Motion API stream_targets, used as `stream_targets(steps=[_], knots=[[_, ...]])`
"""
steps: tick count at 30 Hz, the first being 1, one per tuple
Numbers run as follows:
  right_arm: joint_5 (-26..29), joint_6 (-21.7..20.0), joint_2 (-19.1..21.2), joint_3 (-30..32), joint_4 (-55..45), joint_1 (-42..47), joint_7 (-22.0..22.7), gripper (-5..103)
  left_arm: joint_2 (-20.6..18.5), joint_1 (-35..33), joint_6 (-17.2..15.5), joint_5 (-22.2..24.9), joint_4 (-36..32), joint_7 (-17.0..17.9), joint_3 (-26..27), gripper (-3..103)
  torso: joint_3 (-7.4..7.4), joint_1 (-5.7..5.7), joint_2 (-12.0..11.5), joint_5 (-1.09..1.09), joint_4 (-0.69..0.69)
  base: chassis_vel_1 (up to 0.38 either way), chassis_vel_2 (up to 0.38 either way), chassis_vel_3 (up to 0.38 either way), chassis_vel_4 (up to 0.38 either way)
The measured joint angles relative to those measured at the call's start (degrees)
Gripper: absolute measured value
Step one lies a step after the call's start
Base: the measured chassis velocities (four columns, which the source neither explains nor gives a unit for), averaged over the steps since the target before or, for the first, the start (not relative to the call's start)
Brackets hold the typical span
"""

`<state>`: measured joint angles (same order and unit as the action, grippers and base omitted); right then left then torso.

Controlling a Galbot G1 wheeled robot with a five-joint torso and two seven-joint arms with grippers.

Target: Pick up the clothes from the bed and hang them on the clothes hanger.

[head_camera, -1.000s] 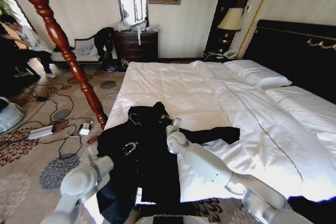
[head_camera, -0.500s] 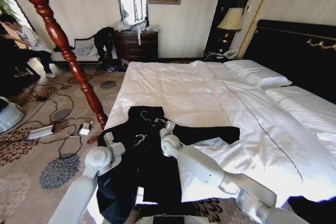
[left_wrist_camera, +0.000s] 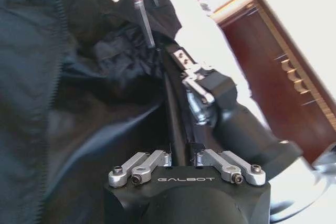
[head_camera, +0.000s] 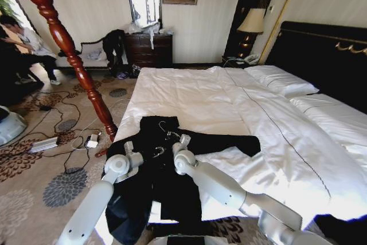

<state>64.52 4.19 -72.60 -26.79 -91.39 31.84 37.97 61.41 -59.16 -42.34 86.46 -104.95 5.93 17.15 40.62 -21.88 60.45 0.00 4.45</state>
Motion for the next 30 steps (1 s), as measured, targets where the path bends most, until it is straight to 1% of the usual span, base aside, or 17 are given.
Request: stream_targets(steps=[5, 9, 10, 11, 14, 18, 19, 20, 21, 22, 23, 24, 25, 27, 28, 29, 30], knots=[[-0.13, 1.14, -0.2, -0.13, -0.4, 0.16, -0.89, 0, 0.33, -0.41, -0.05, 0.94, 0.61, -3.16, 1.03, 16, -0.01, 0.0, 0.0, 0.0, 0.01, 0.0, 0.0, 0.0, 0.0], [-0.68, 1.17, -0.36, -0.66, 0.37, 0.34, -1.05, 0, 0.77, 0.17, -0.05, 0.17, 2.38, -3.77, 0.53, 16, 0.0, 0.0, 0.0, -0.01, 0.0, 0.0, 0.0, 0.0, 0.0], [-1.41, 1.16, -0.47, -1.08, 1.23, 0.41, -1.24, 0, 1.13, 1.09, -0.04, -1.44, 3.89, -4.29, -0.36, 16, 0.0, 0.0, 0.0, -0.01, 0.01, 0.0, 0.0, 0.0, 0.0], [-3.67, 1.01, -0.78, -1.71, 3.63, 0.52, -1.43, 0, 1.6, 3.43, 0.83, -5.51, 6.98, -5.27, -3.02, 16, 0.0, 0.0, 0.0, 0.0, 0.03, 0.0, 0.0, 0.0, 0.0], [-5.25, 0.62, -0.89, -1.99, 4.66, 0.53, -1.16, -2, 1.65, 4.7, 1.2, -6.85, 8.26, -5.51, -4.34, 16, 0.0, 0.0, 0.0, 0.0, 0.02, 0.0, 0.0, 0.0, 0.0], [-9.39, -3.58, 0.96, -3.16, 3.36, 0.88, 2.59, 18, 1.29, 7.05, 1.28, -8.92, 9.97, -6.12, -7.17, 16, 0.0, 0.0, 0.0, 0.0, 0.01, 0.0, 0.0, 0.0, 0.0], [-9.72, -4.98, 1.74, -3.3, 2.05, 1.01, 3.72, 18, 1.14, 7.21, 1.28, -9.08, 10.07, -6.34, -7.44, 16, 0.0, 0.0, 0.0, 0.0, 0.01, 0.0, 0.0, 0.0, 0.0], [-9.72, -4.98, 1.74, -3.3, 2.05, 1.01, 3.72, 18, 1.14, 7.21, 1.28, -9.08, 10.07, -6.34, -7.44, 16, 0.0, 0.0, 0.0, 0.0, 0.01, 0.0, 0.0, 0.0, 0.0], [-10.07, -6.85, 3.61, -3.49, -0.25, 1.27, 5.4, 24, 0.86, 7.4, 1.27, -9.31, 10.17, -6.39, -7.69, 16, -0.01, 0.0, 0.0, 0.01, 0.01, 0.0, 0.0, 0.0, 0.0], [-10.22, -8.32, 6.61, -3.9, -3.21, 1.57, 6.83, 35, 0.37, 7.56, 1.31, -9.6, 10.29, -6.49, -7.73, 16, -0.01, 0.0, 0.0, 0.0, 0.02, 0.0, 0.0, 0.0, 0.0], [-10.38, -8.62, 8.2, -4.25, -5.0, 1.67, 6.94, 35, 0.28, 7.63, 1.33, -9.7, 10.35, -6.53, -7.77, 16, 0.0, 0.01, 0.0, 0.0, 0.07, 0.0, 0.0, 0.0, 0.0], [-10.38, -8.62, 8.2, -4.25, -5.0, 1.67, 6.94, 35, 0.28, 7.63, 1.33, -9.7, 10.35, -6.53, -7.77, 16, 0.0, 0.01, 0.0, 0.0, 0.07, 0.0, 0.0, 0.0, 0.0], [-11.31, -8.17, 10.76, -4.81, -7.9, 1.74, 6.57, 40, 0.2, 7.74, 1.35, -9.79, 10.57, -6.53, -7.8, 16, -0.01, 0.01, 0.01, 0.0, 0.05, 0.0, 0.0, 0.0, 0.0], [-12.39, -6.1, 13.11, -5.55, -10.32, 1.84, 4.55, 50, 0.18, 7.95, 1.48, -9.98, 10.75, -6.52, -7.83, 16, -0.01, 0.01, 0.0, 0.02, 0.04, 0.0, 0.0, 0.0, 0.0], [-13.38, -2.63, 14.58, -5.78, -12.03, 1.89, 2.04, 56, 0.25, 8.12, 1.53, -10.29, 10.89, -6.45, -7.97, 16, -0.01, 0.01, 0.01, 0.0, 0.02, 0.0, 0.0, 0.0, 0.0], [-13.38, -2.63, 14.58, -5.78, -12.03, 1.89, 2.04, 56, 0.25, 8.12, 1.53, -10.29, 10.89, -6.45, -7.97, 16, -0.01, 0.01, 0.01, 0.0, 0.02, 0.0, 0.0, 0.0, 0.0], [-13.67, -0.67, 15.15, -5.7, -12.66, 1.92, 0.64, 61, 0.28, 8.23, 1.55, -10.57, 10.99, -6.41, -8.11, 16, -0.01, 0.01, 0.01, 0.0, 0.0, 0.0, 0.0, 0.0, 0.0]])
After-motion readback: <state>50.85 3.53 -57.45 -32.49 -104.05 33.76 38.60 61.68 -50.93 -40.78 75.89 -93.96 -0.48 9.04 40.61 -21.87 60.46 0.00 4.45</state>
